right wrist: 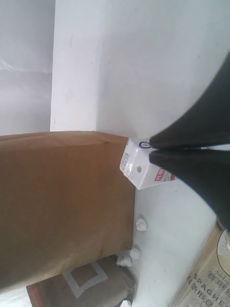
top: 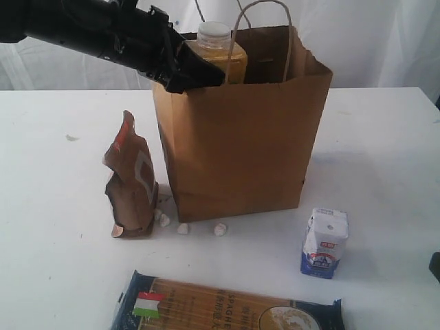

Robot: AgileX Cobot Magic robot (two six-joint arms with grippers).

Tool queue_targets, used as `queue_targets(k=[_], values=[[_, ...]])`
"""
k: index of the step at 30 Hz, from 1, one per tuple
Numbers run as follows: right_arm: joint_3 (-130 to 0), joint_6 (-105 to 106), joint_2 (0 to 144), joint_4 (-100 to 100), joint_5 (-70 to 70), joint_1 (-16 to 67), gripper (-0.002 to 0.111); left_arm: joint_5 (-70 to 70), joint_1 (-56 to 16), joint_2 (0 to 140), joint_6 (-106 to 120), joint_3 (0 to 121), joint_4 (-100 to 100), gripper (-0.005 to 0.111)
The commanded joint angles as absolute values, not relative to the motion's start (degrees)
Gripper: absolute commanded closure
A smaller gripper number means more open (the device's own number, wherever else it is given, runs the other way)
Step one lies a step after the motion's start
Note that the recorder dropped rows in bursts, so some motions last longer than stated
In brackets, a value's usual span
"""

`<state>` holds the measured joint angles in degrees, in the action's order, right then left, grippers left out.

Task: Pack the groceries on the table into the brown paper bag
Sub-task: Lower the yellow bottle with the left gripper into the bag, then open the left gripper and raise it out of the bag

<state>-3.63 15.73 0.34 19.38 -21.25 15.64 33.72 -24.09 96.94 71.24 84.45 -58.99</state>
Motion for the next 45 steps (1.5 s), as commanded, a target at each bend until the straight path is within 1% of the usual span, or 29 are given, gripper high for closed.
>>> queue_targets(k=[1,2,5,7,23,36,39,41,43,45], values=[[-3.3,15.7,0.0,19.5,-20.9,15.4,0.108,32.5,-24.1,95.4,70.5,84.8,-62.5,0.039],[-3.3,15.7,0.0,19.5,-20.9,15.4,0.108,32.4,-24.1,95.4,70.5,84.8,-62.5,0.035],[-3.3,15.7,0.0,19.5,-20.9,15.4,0.108,33.1,-24.1,95.4,70.5,84.8,-62.5,0.028],[-3.3,15.7,0.0,19.5,-20.9,15.4,0.108,33.9,-24.1,95.4,70.5,84.8,-62.5,0.027],[-3.3,15.7,0.0,19.5,-20.9,15.4,0.108,35.5,-24.1,94.9,70.5,84.8,-62.5,0.027],[-3.3,15.7,0.0,19.5,-20.9,15.4,0.108,34.0,-24.1,89.9,70.5,84.8,-62.5,0.027],[-3.3,15.7,0.0,19.5,-20.9,15.4,0.108,34.0,-24.1,89.2,70.2,84.8,-62.5,0.029],[-3.3,15.7,0.0,19.5,-20.9,15.4,0.108,33.9,-24.1,88.6,69.8,84.8,-62.5,0.033],[-3.3,15.7,0.0,19.5,-20.9,15.4,0.108,33.9,-24.1,88.0,69.4,84.8,-62.4,0.038],[-3.3,15.7,0.0,19.5,-20.9,15.4,0.108,33.9,-24.1,87.2,68.9,84.8,-62.4,0.046]])
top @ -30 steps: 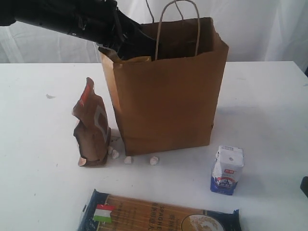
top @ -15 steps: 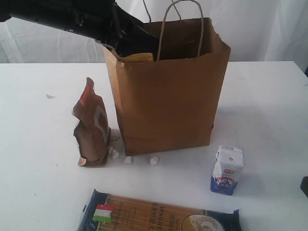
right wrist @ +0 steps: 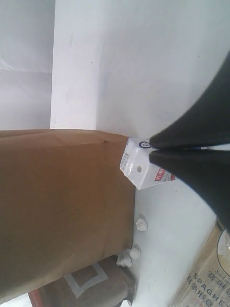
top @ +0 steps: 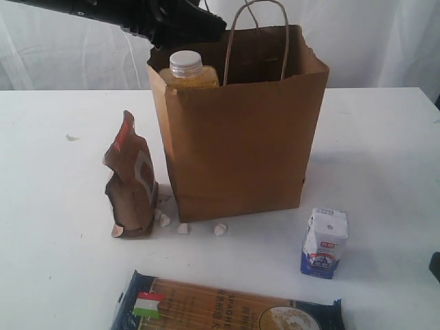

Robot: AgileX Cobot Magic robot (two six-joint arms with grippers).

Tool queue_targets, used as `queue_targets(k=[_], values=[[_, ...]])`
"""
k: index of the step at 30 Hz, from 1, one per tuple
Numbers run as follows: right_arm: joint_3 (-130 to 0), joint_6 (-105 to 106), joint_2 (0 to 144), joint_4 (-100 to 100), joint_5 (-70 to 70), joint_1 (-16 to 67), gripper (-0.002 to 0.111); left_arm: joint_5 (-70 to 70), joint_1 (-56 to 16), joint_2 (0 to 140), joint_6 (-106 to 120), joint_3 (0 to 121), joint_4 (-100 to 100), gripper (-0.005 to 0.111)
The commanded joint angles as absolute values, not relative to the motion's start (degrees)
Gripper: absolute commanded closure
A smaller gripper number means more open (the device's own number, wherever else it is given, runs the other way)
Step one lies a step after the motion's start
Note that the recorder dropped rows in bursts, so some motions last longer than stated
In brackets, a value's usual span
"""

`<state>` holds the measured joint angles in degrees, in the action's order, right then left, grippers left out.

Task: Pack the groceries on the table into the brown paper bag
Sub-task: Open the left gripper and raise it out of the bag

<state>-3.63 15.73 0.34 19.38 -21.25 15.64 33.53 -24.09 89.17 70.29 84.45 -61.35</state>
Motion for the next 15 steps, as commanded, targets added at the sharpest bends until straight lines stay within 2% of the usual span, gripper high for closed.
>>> queue_targets(k=[1,6,12,15], values=[[-3.3,15.7,0.0,19.5,-20.9,15.4,0.108,33.9,-24.1,86.7,68.6,84.8,-62.4,0.05],[-3.3,15.7,0.0,19.5,-20.9,15.4,0.108,34.0,-24.1,84.9,65.0,84.8,-60.9,0.076],[-3.3,15.7,0.0,19.5,-20.9,15.4,0.108,34.5,-24.1,81.3,55.7,84.8,-49.7,0.107],[-3.3,15.7,0.0,19.5,-20.9,15.4,0.108,34.8,-24.1,79.3,48.3,84.8,-43.1,0.107]])
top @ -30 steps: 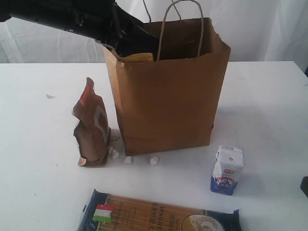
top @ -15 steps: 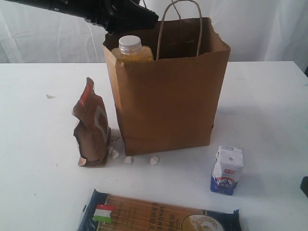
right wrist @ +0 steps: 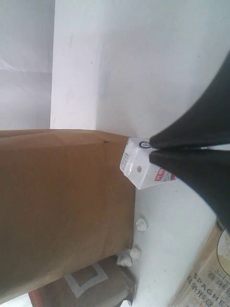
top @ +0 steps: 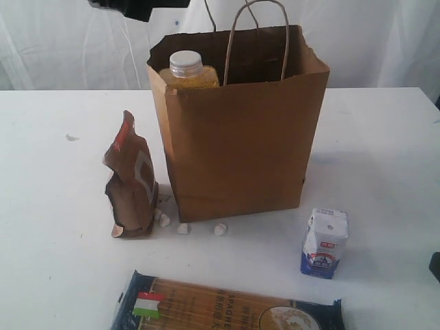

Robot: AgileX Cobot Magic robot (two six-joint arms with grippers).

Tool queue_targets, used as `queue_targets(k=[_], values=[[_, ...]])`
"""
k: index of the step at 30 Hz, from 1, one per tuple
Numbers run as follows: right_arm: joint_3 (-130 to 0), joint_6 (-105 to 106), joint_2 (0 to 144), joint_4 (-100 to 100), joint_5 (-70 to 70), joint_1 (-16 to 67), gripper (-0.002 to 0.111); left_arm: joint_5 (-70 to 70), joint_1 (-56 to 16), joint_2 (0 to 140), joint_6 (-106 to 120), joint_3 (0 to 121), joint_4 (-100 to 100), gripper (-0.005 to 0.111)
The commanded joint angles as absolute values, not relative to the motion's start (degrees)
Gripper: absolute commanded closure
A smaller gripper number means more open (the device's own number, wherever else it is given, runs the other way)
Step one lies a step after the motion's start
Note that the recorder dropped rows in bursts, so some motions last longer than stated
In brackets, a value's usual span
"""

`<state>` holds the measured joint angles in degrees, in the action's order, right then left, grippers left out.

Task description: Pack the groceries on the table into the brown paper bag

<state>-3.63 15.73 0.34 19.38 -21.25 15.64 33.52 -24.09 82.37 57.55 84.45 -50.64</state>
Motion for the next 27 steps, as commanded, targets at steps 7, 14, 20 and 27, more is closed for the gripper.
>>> queue_targets(k=[7,14,20,27], values=[[-3.3,15.7,0.0,19.5,-20.9,15.4,0.108,38.4,-24.1,74.0,40.1,84.8,-35.7,0.107],[-3.3,15.7,0.0,19.5,-20.9,15.4,0.108,39.4,-24.1,67.7,32.1,84.6,-28.2,0.107],[-3.3,15.7,0.0,19.5,-20.9,15.4,0.108,38.8,-24.1,59.5,22.6,78.9,-17.5,0.107],[-3.3,15.7,0.0,19.5,-20.9,15.4,0.108,36.8,-24.1,46.6,15.9,66.0,-12.9,0.107]])
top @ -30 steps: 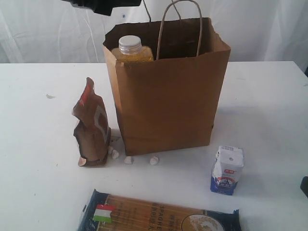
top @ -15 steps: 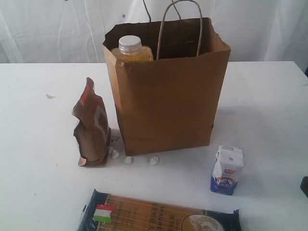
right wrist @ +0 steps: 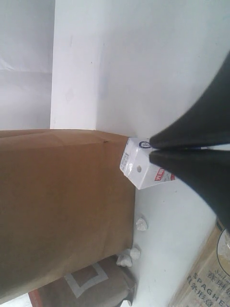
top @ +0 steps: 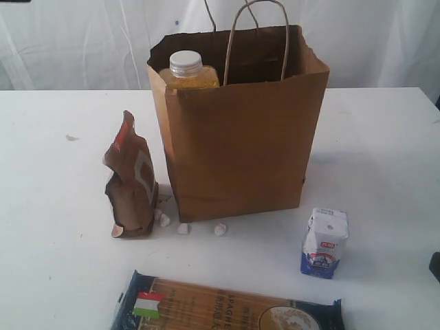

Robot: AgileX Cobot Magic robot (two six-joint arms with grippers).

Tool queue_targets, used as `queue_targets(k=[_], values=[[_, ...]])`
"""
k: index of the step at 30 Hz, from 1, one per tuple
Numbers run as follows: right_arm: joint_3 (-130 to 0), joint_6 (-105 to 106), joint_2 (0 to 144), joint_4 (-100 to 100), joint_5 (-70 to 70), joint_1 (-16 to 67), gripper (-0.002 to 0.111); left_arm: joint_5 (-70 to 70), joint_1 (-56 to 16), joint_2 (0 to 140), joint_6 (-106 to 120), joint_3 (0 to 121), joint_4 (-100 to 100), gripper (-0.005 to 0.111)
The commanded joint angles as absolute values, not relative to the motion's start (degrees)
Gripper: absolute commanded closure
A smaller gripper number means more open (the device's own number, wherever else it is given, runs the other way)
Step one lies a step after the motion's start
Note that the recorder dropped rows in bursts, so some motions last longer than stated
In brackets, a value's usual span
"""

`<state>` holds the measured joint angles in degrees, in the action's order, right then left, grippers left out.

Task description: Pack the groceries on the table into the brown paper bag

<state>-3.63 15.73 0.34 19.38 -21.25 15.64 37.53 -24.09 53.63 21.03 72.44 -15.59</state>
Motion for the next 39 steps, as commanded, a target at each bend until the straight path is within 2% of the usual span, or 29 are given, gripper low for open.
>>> queue_targets(k=[1,13,21,28,31,39], values=[[-3.3,15.7,0.0,19.5,-20.9,15.4,0.108,36.5,-24.1,45.0,14.3,64.5,-12.0,0.107],[-3.3,15.7,0.0,19.5,-20.9,15.4,0.108,30.7,-24.1,24.7,-4.4,43.7,-3.1,0.107],[-3.3,15.7,0.0,19.5,-20.9,15.4,0.108,28.1,-24.1,17.9,-10.9,32.1,-3.1,0.107],[-3.3,15.7,0.0,19.5,-20.9,15.4,0.108,28.0,-24.1,15.4,-15.5,26.8,-3.6,0.107],[-3.3,15.7,0.0,19.5,-20.9,15.4,0.108,29.1,-24.1,15.5,-14.0,26.4,-8.2,0.107],[-3.3,13.9,0.0,19.5,-20.9,15.4,0.108,40.3,-24.1,23.6,8.8,28.6,-28.5,0.107]])
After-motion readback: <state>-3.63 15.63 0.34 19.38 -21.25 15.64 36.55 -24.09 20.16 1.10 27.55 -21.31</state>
